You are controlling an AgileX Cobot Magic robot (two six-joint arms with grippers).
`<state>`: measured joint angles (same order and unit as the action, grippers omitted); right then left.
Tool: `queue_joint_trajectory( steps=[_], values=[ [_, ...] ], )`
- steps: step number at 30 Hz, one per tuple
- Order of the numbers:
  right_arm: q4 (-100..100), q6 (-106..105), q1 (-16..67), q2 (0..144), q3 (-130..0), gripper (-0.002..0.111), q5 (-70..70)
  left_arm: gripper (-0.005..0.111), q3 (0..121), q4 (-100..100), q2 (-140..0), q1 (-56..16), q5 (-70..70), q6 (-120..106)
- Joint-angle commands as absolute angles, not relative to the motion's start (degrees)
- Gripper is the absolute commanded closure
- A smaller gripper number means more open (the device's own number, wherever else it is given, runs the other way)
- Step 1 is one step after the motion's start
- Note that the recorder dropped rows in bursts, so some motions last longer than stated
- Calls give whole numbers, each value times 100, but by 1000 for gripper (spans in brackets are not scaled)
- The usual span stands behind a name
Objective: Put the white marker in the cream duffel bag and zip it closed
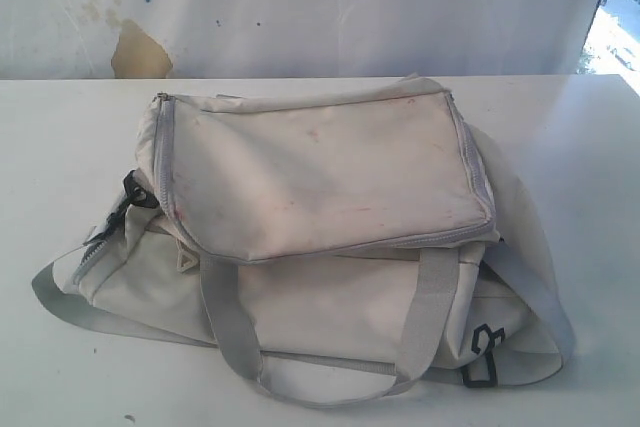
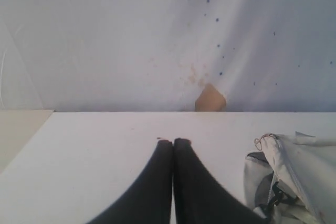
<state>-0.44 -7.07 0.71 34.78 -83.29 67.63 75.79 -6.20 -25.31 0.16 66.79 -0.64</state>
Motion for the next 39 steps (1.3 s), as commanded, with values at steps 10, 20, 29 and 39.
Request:
queue_joint_trajectory(
  steps=[10, 20, 29, 39],
  values=[
    [-306, -772, 35, 489, -7095, 108, 6996, 107, 6865, -632, -404, -70, 6508, 433],
    [-456, -723, 46, 0, -6695, 108, 6996, 107, 6452, -775, 0, -70, 6737, 433],
    [-447, -723, 54, 0, -5856, 108, 6762, 107, 5860, -789, 0, -70, 6046, 451],
    [-447, -708, 54, 0, -3447, 108, 4126, 107, 2615, -783, 0, -70, 2675, 451]
  ],
)
